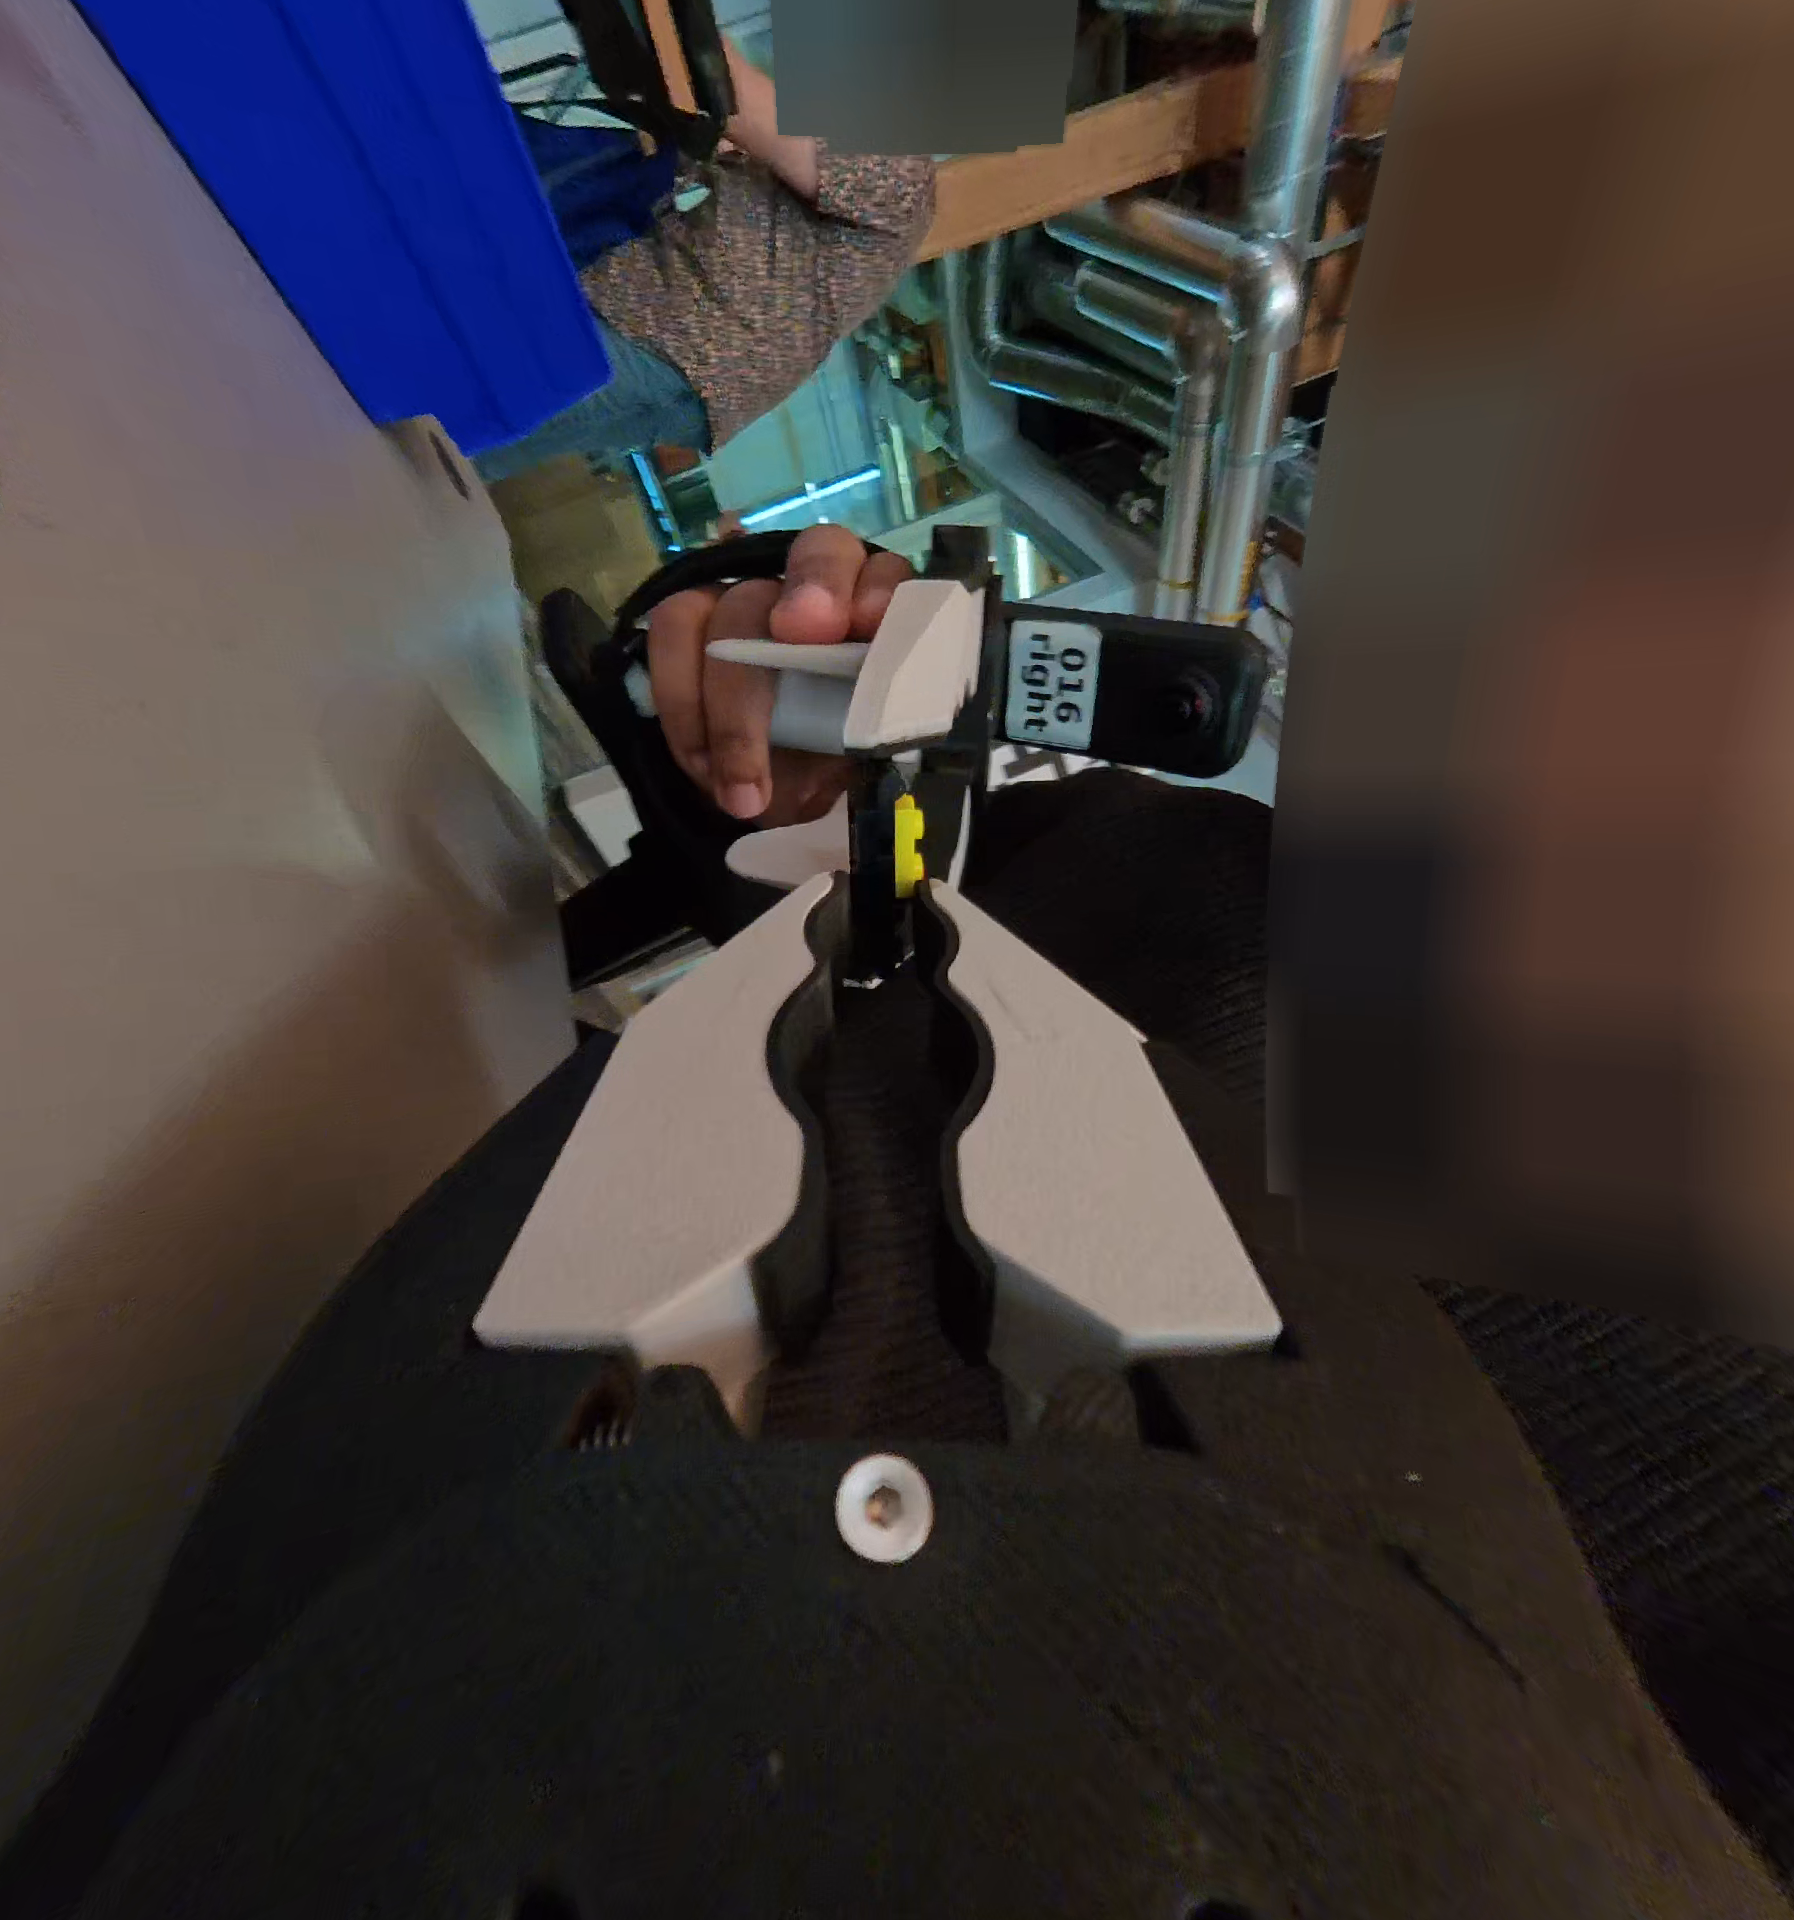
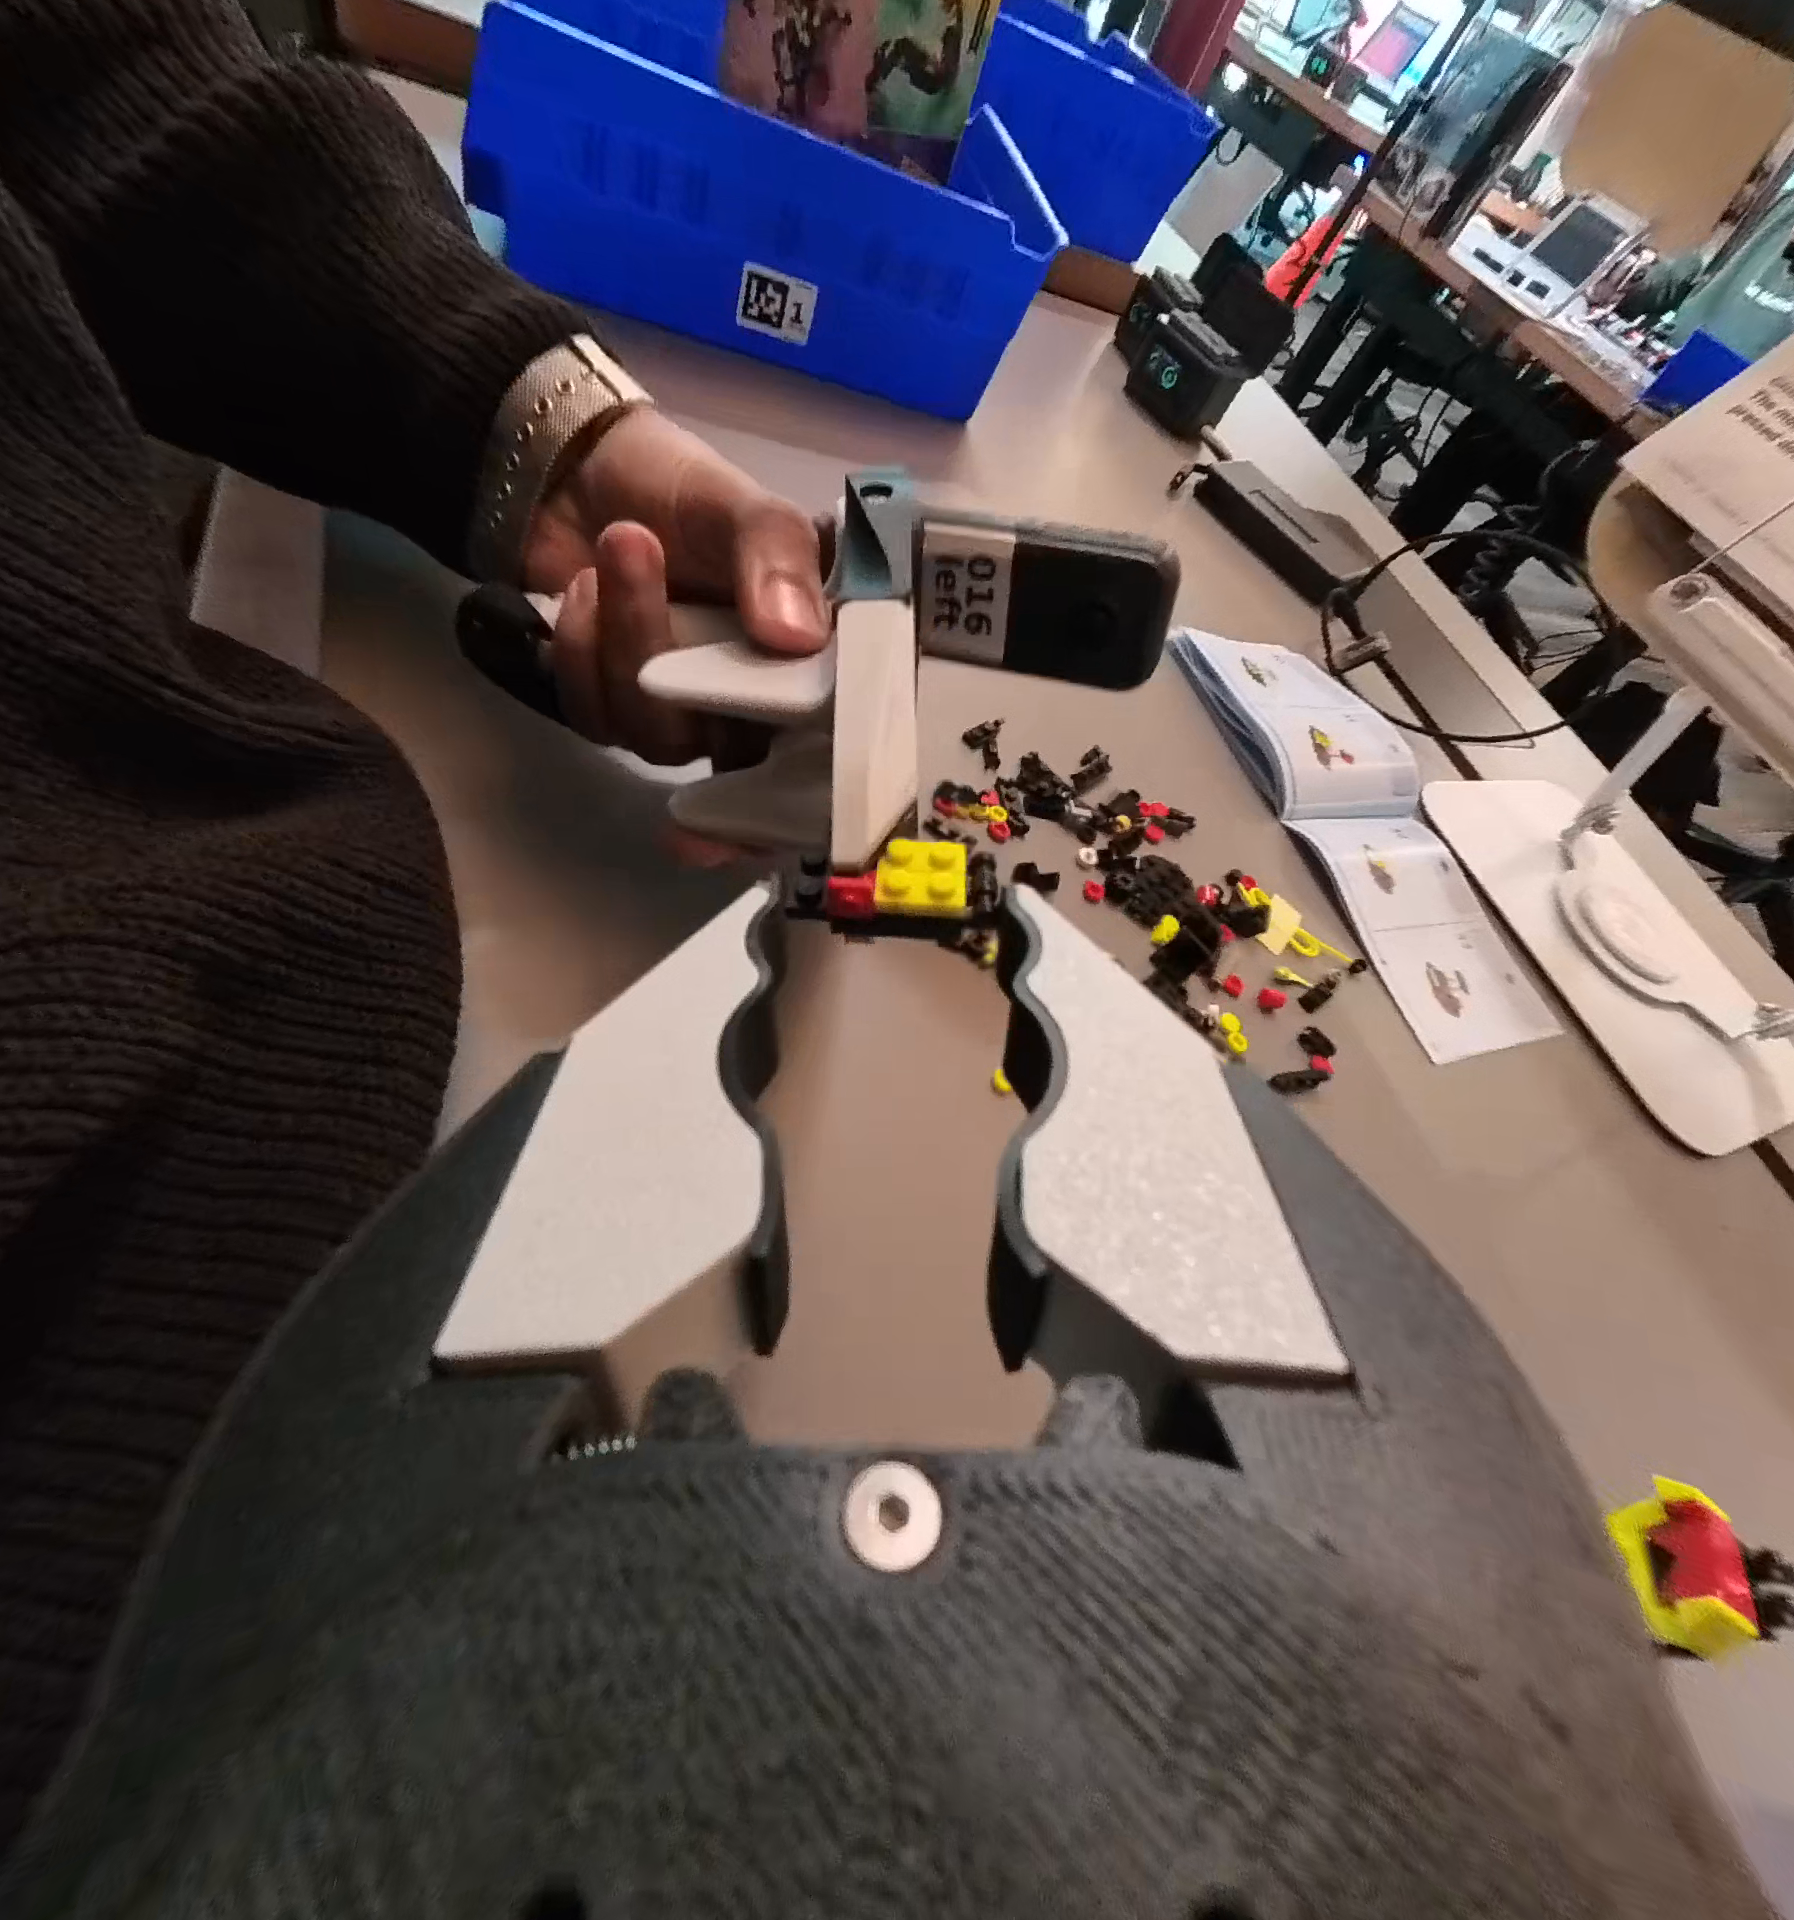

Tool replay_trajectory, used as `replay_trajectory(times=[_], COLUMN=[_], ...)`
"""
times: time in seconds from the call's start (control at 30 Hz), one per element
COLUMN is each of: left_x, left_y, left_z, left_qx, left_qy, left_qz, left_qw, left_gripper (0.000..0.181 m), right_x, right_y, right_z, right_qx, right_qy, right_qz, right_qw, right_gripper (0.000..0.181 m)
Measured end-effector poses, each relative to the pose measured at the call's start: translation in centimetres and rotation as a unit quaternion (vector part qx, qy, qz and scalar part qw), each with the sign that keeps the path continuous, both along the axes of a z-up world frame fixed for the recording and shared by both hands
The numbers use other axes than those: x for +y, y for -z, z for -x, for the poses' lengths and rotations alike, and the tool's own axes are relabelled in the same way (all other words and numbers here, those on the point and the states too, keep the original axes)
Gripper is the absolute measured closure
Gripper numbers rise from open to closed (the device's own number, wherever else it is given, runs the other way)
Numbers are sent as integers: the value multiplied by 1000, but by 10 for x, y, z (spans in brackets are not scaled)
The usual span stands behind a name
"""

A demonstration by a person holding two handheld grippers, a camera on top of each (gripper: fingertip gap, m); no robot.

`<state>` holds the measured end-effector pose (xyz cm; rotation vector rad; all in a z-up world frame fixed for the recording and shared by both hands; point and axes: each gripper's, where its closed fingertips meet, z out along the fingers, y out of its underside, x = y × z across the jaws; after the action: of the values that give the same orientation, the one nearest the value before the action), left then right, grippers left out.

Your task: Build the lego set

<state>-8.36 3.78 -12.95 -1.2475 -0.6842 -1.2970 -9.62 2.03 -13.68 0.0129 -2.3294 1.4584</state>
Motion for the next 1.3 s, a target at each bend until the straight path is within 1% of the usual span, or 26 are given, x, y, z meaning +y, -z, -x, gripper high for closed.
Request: replay_trajectory(times=[0.03, 0.1, 0.13, 0.17, 0.27, 0.3, 0.37, 0.5, 0.57, 0.63, 0.77, 0.87, 1.0, 1.07, 1.17, 1.23, 1.3], left_x=[1, -2, -5, -10, -21, -23, -26, -33, -39, -45, -57, -64, -73, -79, -89, -95, -102], left_y=[4, 14, 19, 27, 38, 37, 31, 26, 26, 29, 31, 33, 39, 43, 49, 56, 65], left_z=[2, 7, 12, 19, 39, 45, 54, 66, 74, 81, 93, 98, 106, 111, 117, 118, 121], left_qx=[12, 61, 88, 113, 153, 155, 147, 132, 133, 139, 164, 191, 237, 261, 297, 326, 358], left_qy=[-9, -26, -37, -54, -105, -122, -148, -180, -200, -219, -249, -261, -278, -289, -295, -284, -277], left_qz=[20, 69, 95, 124, 170, 170, 157, 145, 152, 167, 191, 213, 252, 276, 313, 338, 373], left_qw=[1000, 995, 991, 984, 968, 965, 965, 964, 959, 951, 935, 922, 896, 878, 853, 836, 810], left_gripper=[168, 143, 137, 134, 134, 135, 137, 138, 137, 132, 131, 133, 136, 138, 154, 166, 172], right_x=[0, 2, 4, 6, 14, 17, 21, 23, 26, 29, 31, 35, 36, 34, 30, 29, 28], right_y=[2, 4, 8, 15, 50, 61, 76, 88, 95, 101, 103, 102, 100, 94, 82, 77, 74], right_z=[1, 5, 9, 12, 18, 19, 23, 25, 26, 28, 29, 31, 31, 31, 32, 33, 33], right_qx=[2, -7, -19, -38, -113, -131, -140, -144, -155, -164, -176, -164, -166, -164, -159, -159, -165], right_qy=[3, 13, 22, 29, 43, 47, 58, 67, 72, 79, 80, 83, 84, 82, 81, 82, 82], right_qz=[-4, -6, -11, -21, -73, -93, -126, -152, -164, -174, -175, -182, -178, -163, -133, -117, -106], right_qw=[1000, 1000, 1000, 999, 990, 986, 980, 976, 972, 968, 965, 966, 966, 969, 975, 977, 977], right_gripper=[142, 142, 142, 142, 142, 142, 142, 142, 142, 142, 142, 138, 131, 130, 131, 133, 134])
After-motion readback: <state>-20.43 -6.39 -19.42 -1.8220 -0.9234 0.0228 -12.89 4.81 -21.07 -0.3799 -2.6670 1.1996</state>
